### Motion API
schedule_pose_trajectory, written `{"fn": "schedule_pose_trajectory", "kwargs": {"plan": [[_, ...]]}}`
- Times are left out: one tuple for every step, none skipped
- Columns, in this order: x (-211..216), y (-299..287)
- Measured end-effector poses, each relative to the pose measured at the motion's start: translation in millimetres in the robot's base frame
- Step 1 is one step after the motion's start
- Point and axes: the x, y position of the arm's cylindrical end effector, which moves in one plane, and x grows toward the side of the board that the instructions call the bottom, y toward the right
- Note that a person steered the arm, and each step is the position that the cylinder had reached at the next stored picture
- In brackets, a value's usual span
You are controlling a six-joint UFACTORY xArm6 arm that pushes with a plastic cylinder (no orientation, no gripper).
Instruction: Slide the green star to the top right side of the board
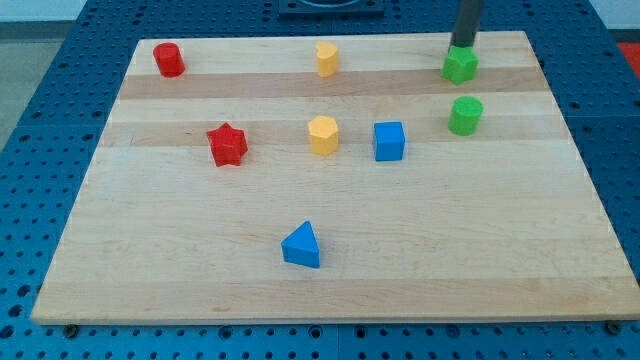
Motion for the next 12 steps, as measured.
{"fn": "schedule_pose_trajectory", "kwargs": {"plan": [[-16.2,0.0],[-41.9,-17.5],[-44.6,-47.7],[-14.6,-59.0],[19.9,-59.0],[30.1,-59.0],[67.2,-57.0],[61.2,-49.4],[33.5,-23.8],[30.9,-16.9],[30.9,-14.9],[31.2,2.2]]}}
